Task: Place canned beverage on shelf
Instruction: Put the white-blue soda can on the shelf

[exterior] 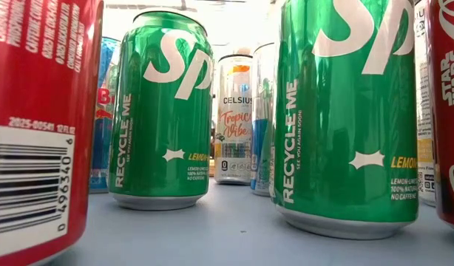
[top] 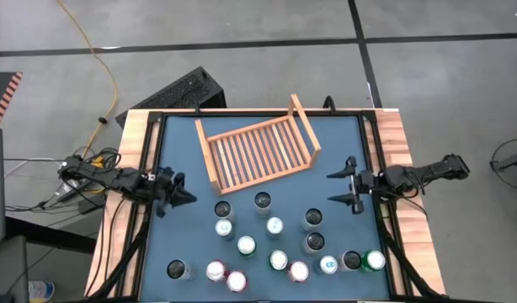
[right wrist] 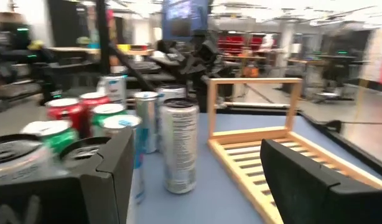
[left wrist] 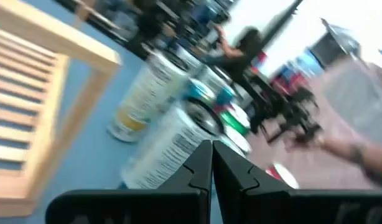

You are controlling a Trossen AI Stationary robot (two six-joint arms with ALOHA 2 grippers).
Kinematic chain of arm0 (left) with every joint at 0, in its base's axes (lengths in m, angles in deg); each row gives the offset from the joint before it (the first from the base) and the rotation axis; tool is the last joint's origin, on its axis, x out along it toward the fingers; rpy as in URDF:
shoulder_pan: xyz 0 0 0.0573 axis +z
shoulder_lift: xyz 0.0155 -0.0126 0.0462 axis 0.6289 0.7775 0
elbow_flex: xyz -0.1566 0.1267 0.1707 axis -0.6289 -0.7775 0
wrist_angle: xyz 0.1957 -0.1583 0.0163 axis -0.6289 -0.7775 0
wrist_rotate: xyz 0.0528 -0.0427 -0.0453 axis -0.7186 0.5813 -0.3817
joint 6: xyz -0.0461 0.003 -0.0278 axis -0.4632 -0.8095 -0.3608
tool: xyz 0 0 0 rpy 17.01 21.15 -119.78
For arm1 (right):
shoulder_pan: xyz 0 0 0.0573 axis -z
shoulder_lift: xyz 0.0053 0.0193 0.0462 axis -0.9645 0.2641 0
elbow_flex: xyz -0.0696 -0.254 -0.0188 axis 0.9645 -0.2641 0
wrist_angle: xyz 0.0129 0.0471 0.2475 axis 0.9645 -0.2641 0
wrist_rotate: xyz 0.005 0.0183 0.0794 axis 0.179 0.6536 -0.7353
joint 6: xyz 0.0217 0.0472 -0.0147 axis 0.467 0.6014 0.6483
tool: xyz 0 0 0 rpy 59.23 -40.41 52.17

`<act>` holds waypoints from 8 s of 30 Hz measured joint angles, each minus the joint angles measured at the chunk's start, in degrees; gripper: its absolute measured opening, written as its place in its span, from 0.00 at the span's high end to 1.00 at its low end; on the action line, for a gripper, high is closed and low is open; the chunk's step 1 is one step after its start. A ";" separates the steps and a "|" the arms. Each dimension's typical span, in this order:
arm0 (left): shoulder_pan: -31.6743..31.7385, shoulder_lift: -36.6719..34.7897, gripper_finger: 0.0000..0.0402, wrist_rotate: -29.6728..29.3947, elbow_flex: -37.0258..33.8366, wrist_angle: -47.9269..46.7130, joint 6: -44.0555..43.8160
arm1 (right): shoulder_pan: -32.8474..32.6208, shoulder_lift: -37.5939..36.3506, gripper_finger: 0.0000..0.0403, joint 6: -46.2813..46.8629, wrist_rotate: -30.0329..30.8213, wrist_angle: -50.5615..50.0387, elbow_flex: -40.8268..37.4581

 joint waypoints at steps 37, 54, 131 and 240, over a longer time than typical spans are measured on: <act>0.04 0.01 1.00 -20.50 0.02 0.61 -15.13 | 0.91 -0.02 0.29 41.58 -0.47 3.46 0.04; 0.07 0.00 1.00 -23.11 0.02 0.90 -14.57 | 0.93 0.00 0.29 46.48 -0.19 2.96 0.04; 0.06 27.02 0.59 -16.75 45.33 -3.50 26.54 | -8.16 83.68 0.29 7.91 -6.77 -68.68 82.85; 0.09 28.87 0.59 -28.77 45.29 -6.03 22.01 | 51.87 114.34 0.65 -36.72 -21.03 -75.32 121.82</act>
